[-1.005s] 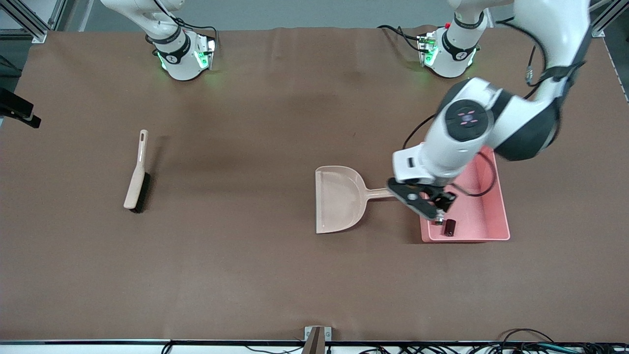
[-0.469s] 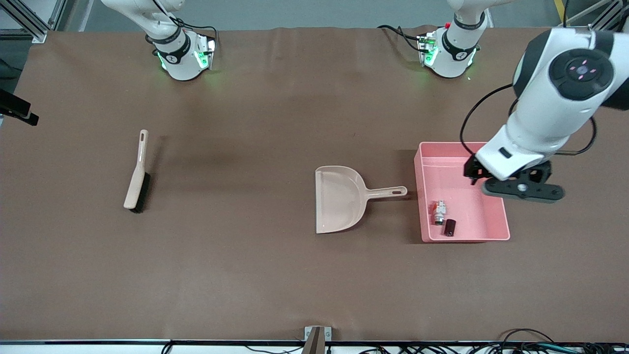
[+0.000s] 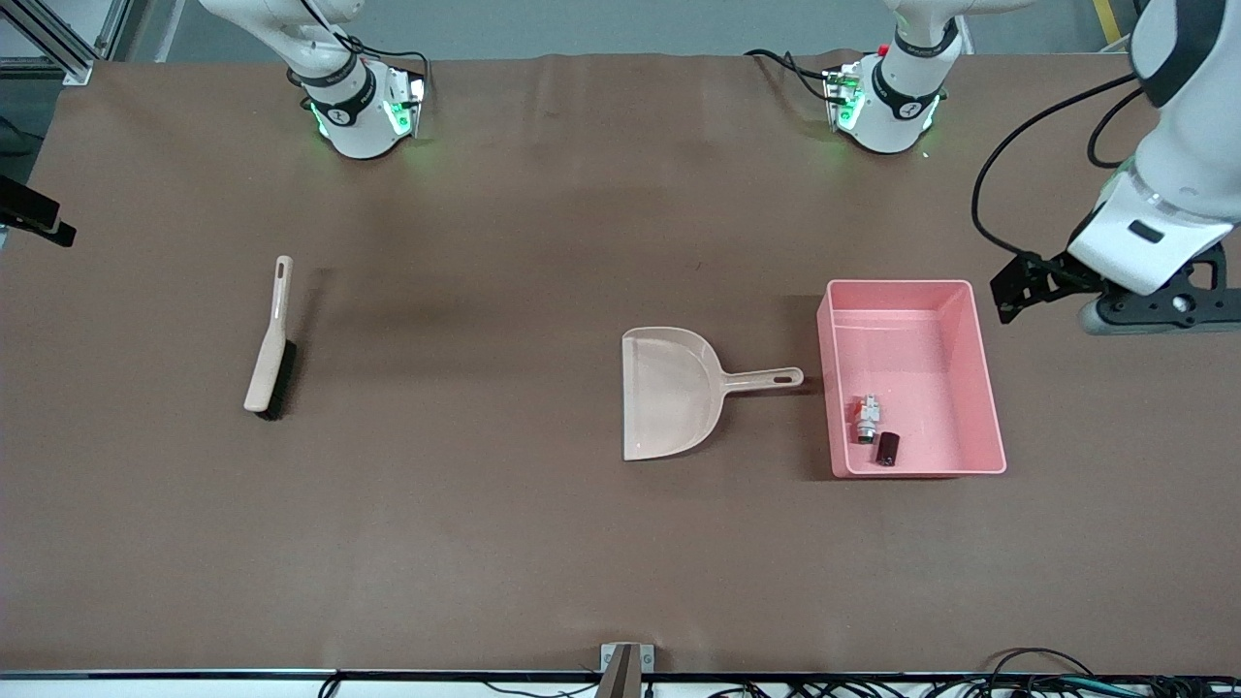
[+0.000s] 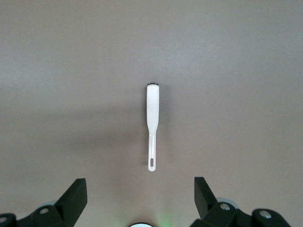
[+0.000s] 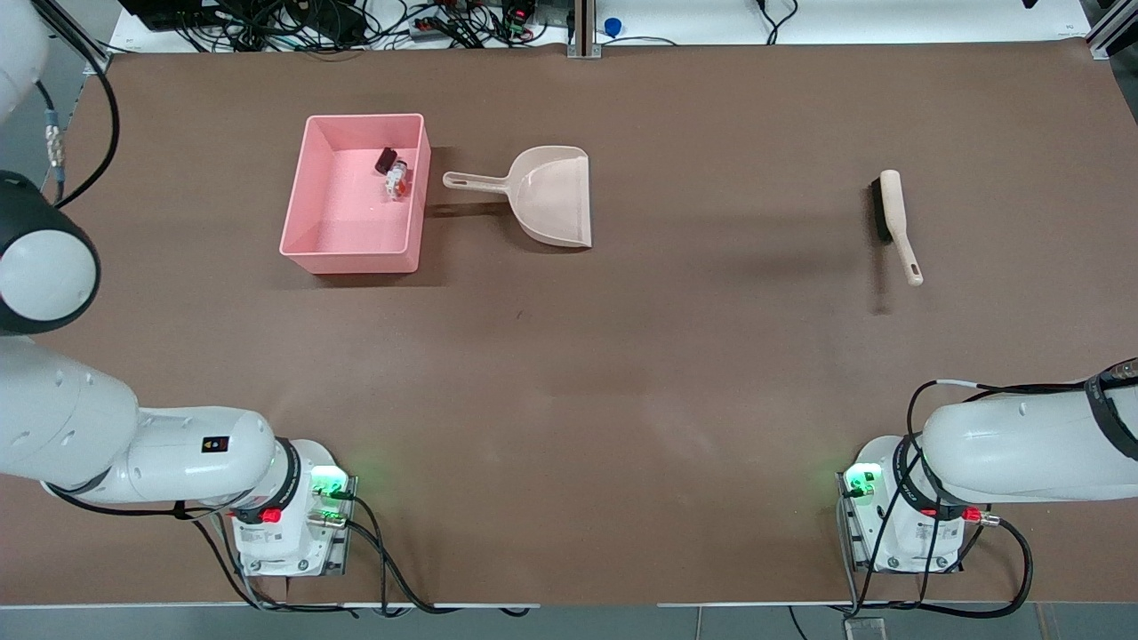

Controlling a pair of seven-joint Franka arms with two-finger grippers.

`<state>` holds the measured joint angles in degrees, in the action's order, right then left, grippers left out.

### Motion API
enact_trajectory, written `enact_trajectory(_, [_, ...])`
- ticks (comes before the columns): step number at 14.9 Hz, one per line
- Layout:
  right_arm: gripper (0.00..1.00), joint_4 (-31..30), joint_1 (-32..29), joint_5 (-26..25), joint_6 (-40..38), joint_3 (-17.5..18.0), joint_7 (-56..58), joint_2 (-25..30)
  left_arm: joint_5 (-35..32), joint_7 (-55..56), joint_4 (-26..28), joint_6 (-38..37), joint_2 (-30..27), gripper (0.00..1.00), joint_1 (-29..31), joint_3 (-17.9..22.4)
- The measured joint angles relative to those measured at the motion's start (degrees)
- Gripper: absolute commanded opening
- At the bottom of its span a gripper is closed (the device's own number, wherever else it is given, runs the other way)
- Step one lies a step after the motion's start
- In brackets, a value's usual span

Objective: Clean e-waste and dump in bin

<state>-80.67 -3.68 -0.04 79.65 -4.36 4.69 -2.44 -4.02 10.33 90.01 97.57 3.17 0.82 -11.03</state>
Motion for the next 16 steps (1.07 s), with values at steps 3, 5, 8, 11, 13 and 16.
enact_trajectory(3, [1.00,0.0,0.0,0.0,0.0,0.0,0.0,0.0,3.5,-2.2,3.7,-0.8,-3.8,1.00,-0.3,3.2])
enact_trajectory(5, [1.00,0.0,0.0,0.0,0.0,0.1,0.0,0.0,3.9,-3.7,5.6,-3.0,-6.3,1.00,-0.3,4.4])
enact_trajectory(8, [1.00,0.0,0.0,0.0,-0.3,0.1,0.0,0.0,4.0,-4.3,6.9,-5.4,-8.8,1.00,-0.7,4.6])
enact_trajectory(11, [1.00,0.0,0.0,0.0,-0.4,0.1,0.0,0.0,4.0,-6.1,7.2,-5.7,-9.3,1.00,-1.1,4.7])
enact_trajectory(13, [1.00,0.0,0.0,0.0,-0.4,0.1,0.0,0.0,4.0,-6.6,7.2,-5.7,-9.3,1.00,-1.1,5.2])
enact_trajectory(16, [1.00,0.0,0.0,0.0,-0.4,0.1,0.0,0.0,3.9,-6.9,7.2,-5.7,-9.3,1.00,-1.1,5.8])
